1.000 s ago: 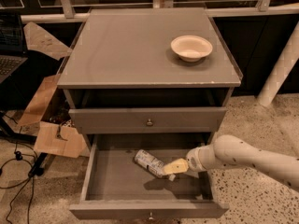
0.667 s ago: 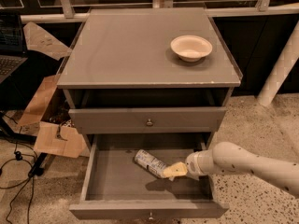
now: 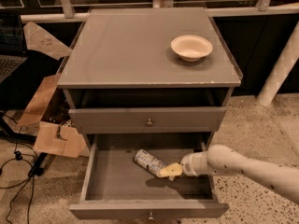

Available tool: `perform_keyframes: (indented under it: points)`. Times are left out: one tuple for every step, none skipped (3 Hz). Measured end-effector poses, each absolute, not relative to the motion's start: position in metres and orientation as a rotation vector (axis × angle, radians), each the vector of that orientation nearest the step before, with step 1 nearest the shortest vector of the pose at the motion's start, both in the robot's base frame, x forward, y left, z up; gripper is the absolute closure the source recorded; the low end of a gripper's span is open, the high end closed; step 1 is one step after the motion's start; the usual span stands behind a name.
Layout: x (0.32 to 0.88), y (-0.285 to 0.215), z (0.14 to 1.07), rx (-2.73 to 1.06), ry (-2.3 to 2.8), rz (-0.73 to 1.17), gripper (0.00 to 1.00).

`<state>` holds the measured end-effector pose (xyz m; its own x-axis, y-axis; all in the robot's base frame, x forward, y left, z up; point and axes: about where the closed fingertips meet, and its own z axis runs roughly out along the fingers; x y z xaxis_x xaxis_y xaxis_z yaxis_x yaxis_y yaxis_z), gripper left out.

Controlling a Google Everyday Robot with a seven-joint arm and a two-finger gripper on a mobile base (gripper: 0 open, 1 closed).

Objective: Pick blue plastic bottle from middle drawer and place on counter

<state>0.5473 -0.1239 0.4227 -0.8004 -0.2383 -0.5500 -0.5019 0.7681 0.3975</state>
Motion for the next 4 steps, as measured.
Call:
perform_keyframes:
  points:
    - [0.562,-0.110,0.407,-0.584,2.458,0.787,0.00]
    - [0.568,-0.102,0.395,-0.583,2.458,0.821,0.00]
    - [0.570,-0.096,0.384,-0.565,2.466,0.847,0.00]
    - [0.568,-0.094,0.376,-0.531,2.478,0.858,0.00]
